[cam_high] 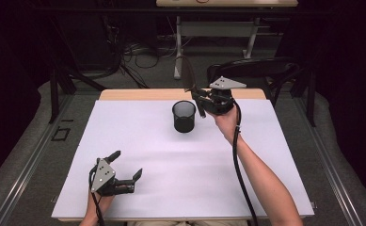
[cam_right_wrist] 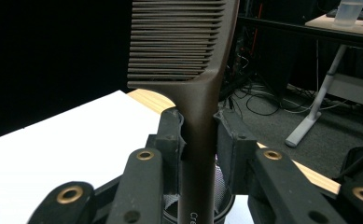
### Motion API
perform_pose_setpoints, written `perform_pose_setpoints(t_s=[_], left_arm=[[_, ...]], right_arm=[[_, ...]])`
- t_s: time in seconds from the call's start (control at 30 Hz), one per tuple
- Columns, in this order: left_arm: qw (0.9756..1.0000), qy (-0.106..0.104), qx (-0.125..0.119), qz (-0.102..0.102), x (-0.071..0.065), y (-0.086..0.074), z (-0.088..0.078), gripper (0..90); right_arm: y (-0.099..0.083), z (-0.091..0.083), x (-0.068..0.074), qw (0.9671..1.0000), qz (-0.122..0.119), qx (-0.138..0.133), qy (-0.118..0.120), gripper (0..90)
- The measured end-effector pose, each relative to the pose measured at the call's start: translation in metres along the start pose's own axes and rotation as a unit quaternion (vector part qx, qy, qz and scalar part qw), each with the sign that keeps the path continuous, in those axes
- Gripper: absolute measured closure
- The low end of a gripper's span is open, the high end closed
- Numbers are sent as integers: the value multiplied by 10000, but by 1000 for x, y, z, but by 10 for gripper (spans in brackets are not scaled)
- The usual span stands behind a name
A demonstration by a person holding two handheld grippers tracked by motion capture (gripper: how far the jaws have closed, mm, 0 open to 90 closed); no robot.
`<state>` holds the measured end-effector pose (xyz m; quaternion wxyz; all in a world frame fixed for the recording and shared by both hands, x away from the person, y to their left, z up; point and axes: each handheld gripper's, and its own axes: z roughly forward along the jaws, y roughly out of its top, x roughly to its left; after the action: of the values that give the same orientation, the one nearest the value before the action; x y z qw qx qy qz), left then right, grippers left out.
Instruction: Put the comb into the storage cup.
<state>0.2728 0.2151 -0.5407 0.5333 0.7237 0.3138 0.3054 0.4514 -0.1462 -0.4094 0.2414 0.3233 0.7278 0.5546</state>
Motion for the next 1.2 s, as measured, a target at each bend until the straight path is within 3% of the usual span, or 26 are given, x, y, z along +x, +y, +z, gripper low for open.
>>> perform_pose_setpoints(t_s=[1.2], left_arm=[[10000,7,-1,-7,0,0,0,22]], right_arm=[[7,18,-1,9995,147,-287,7,727]])
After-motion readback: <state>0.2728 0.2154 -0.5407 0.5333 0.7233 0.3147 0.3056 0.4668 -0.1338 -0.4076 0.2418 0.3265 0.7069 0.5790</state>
